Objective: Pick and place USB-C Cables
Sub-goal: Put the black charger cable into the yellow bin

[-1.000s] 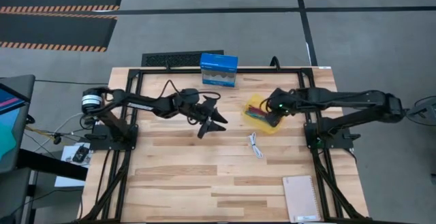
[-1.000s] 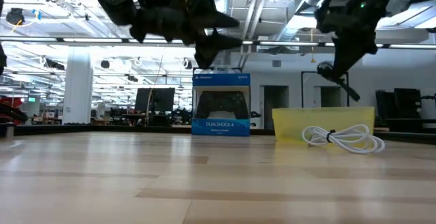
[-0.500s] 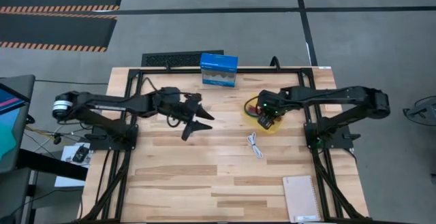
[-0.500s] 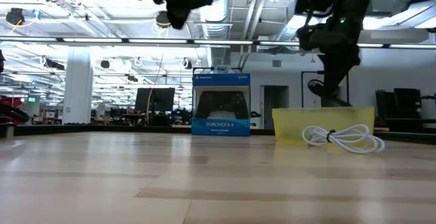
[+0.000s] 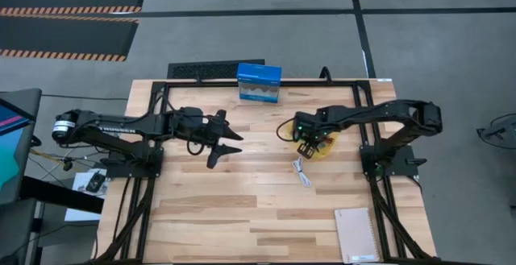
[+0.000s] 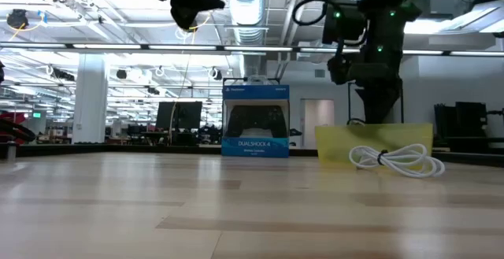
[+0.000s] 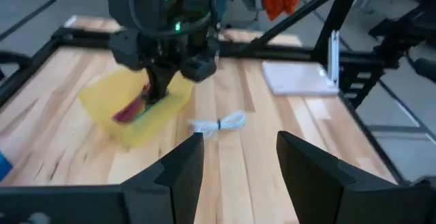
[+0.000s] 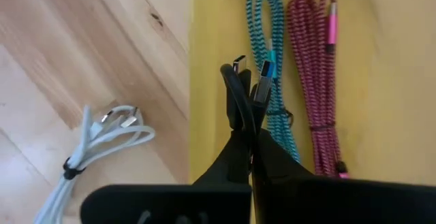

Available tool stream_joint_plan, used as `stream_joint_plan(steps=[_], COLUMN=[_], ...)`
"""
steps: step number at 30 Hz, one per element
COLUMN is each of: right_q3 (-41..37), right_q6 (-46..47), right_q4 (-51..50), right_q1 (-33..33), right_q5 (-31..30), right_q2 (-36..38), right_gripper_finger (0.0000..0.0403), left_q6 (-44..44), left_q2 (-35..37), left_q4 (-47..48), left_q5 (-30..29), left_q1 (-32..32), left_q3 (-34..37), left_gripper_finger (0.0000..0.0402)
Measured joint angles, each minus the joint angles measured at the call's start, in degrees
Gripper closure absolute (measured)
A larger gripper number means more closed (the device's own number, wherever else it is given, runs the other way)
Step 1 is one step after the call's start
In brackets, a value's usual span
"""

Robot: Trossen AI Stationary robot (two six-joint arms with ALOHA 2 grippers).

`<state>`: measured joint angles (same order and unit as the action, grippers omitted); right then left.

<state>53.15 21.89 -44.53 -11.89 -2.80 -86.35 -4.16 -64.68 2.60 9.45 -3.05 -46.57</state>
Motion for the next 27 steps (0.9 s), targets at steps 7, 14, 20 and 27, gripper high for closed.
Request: stream_joint_plan(steps=[7,14,20,27], right_q3=[0.0,0.0,0.0,0.0], right_q6=[-1.6,-2.7,-3.0,-3.9], right_q4=[0.6,2.2,3.5,4.7], right_q1=[-1.2,-1.4,-1.4,-1.4], right_q5=[1.7,1.9,1.9,1.9], right_q2=[-3.8,-7.3,-9.0,-9.3], right_gripper_finger=[0.04,0.0394,0.038,0.0349], left_q6=[0.0,0.0,0.0,-0.1], left_q2=[-0.1,-0.1,-0.1,-0.1], left_q4=[0.7,1.1,1.1,1.3], left_q5=[-2.3,-2.4,-2.4,-2.4], left_q1=[0.0,0.0,0.0,0.0], left_q3=[0.0,0.0,0.0,0.0], left_gripper_finger=[0.0229,0.0229,0.0229,0.0229])
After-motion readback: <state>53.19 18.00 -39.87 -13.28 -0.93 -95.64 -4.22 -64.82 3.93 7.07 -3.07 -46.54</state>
